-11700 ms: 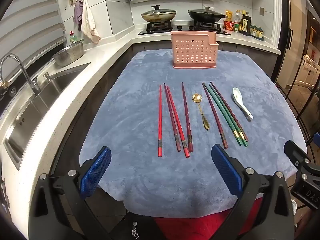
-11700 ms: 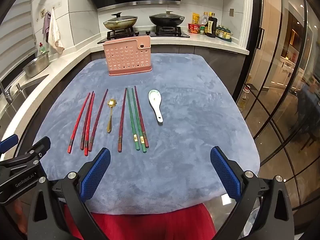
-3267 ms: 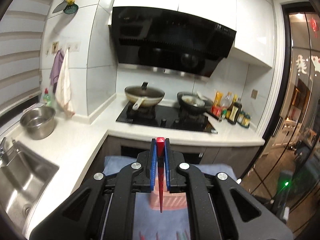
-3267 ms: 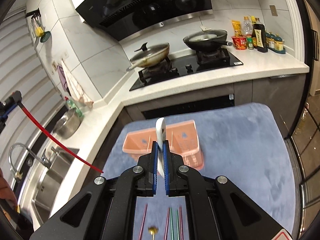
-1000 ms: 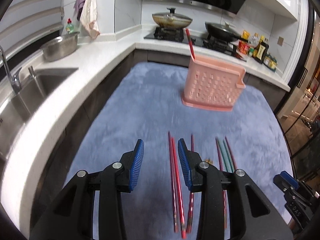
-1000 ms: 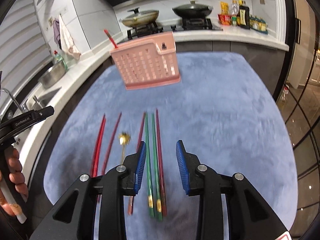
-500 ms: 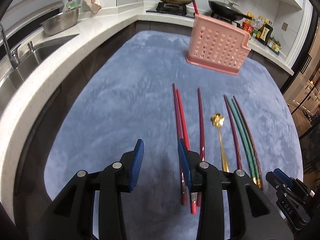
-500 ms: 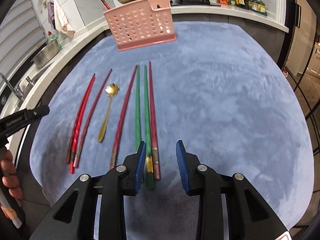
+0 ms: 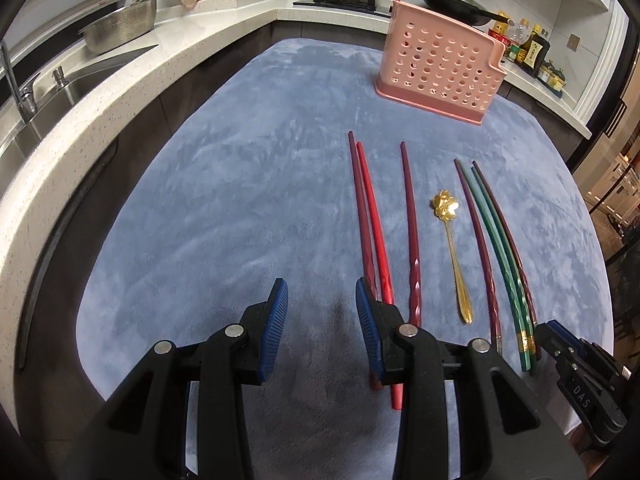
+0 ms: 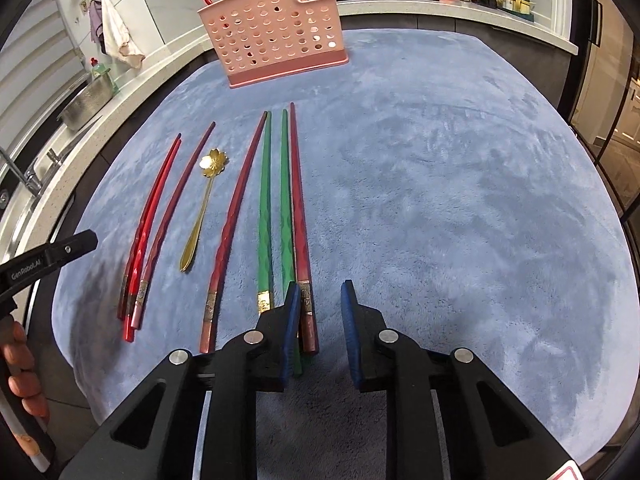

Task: Organize utensils
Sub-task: 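Move both open tools back over the remaining chopsticks on the cloth, then grasp a dark red chopstick with the left tool while the right tool grasps another chopstick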

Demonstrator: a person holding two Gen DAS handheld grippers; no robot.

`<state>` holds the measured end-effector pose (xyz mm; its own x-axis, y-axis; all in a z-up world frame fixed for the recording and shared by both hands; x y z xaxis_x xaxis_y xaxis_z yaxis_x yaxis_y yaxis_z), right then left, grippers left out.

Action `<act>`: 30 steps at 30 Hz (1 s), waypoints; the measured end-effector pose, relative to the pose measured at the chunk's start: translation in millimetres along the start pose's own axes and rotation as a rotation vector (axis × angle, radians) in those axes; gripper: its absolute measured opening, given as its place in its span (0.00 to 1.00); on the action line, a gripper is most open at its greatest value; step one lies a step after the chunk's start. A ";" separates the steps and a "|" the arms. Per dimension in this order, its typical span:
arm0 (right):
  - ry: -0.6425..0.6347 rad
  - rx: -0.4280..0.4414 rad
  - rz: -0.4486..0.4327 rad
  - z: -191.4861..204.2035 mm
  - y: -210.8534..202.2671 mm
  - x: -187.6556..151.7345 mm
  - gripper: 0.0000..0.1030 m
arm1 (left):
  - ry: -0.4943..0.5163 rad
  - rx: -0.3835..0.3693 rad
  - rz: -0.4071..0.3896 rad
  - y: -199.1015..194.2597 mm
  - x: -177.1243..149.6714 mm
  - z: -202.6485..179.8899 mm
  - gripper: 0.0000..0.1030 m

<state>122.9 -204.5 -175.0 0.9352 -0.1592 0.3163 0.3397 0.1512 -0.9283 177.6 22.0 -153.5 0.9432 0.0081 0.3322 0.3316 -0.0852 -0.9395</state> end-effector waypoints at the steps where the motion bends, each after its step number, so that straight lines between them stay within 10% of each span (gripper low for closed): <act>1: 0.002 0.002 0.000 -0.6 0.1 -0.1 0.19 | 0.000 0.000 0.001 0.4 -0.5 0.0 0.33; 30: 0.025 0.009 0.009 -5.0 1.5 -2.2 0.08 | 0.037 -0.041 0.060 17.6 -24.5 -14.4 0.33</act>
<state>120.9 -208.8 -178.1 0.9353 -0.1826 0.3031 0.3326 0.1613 -0.9292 160.0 6.0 -176.9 0.9597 -0.0352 0.2787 0.2725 -0.1250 -0.9540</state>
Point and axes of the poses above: each gripper's, at about its wrist camera, not at the fingertips, and y roughly the way its jaws point, z to its left, x to its top, the point moved 9 cm from there along y, roughly the way its jaws point, and after that the axes turned 14 degrees about z, right-handed, at the moved point
